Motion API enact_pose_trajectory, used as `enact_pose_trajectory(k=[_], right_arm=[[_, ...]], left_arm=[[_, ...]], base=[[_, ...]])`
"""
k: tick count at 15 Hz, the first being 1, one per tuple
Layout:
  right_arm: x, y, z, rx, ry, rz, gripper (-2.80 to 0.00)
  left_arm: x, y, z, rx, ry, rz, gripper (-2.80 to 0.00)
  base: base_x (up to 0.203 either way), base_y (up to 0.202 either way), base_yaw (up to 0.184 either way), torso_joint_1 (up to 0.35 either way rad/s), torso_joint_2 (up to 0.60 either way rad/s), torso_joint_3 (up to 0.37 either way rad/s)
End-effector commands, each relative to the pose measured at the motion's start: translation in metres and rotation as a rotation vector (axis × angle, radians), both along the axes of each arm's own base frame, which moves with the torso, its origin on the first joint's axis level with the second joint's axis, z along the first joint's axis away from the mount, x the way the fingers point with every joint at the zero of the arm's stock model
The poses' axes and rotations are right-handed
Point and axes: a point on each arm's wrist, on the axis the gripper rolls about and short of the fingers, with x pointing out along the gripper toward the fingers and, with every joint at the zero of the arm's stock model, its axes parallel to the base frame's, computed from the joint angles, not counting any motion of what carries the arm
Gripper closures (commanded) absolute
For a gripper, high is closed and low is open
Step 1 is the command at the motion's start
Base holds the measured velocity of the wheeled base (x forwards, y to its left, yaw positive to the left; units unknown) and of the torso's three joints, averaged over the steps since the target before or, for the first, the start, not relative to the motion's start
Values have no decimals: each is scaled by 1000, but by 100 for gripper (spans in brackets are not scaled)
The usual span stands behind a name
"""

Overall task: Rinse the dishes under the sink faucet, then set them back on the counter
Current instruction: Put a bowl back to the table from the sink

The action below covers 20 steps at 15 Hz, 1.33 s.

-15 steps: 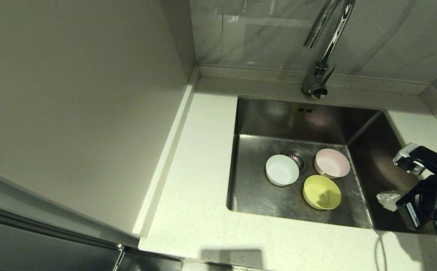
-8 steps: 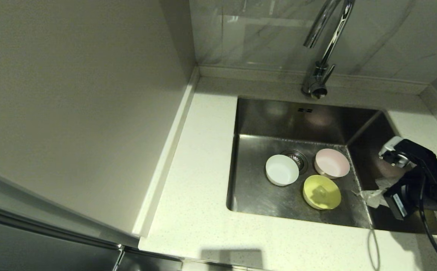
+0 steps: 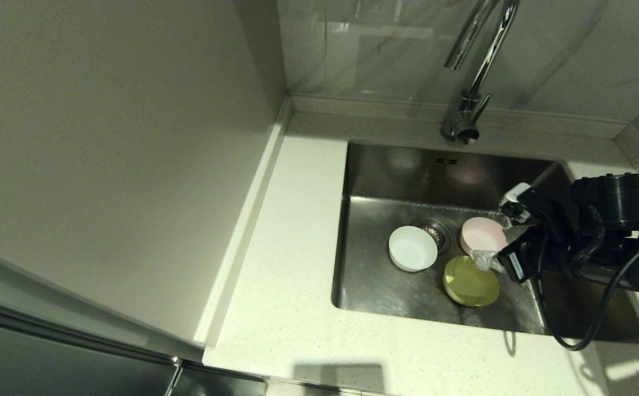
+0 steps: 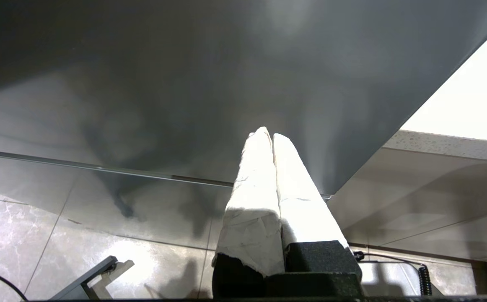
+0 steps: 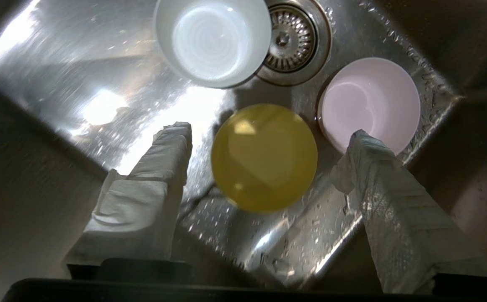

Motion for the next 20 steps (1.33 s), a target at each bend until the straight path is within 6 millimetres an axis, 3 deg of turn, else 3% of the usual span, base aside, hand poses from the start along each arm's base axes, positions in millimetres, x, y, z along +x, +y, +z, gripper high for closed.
enact_pose_trajectory(k=[1, 8, 14, 20], right_arm=[[25, 4, -21, 4, 45, -4, -280], [81, 7, -32, 61, 21, -51, -280], [103, 12, -52, 62, 33, -56, -280], [130, 30, -78, 44, -30, -14, -280]], left_arm=[[0, 0, 0, -1, -2, 1, 0], [0, 0, 0, -1, -2, 1, 0], [0, 0, 0, -1, -2, 1, 0], [0, 0, 0, -1, -2, 1, 0]], base=[[0, 0, 0, 0, 0, 0], [0, 0, 0, 0, 0, 0], [0, 0, 0, 0, 0, 0], [0, 0, 0, 0, 0, 0]])
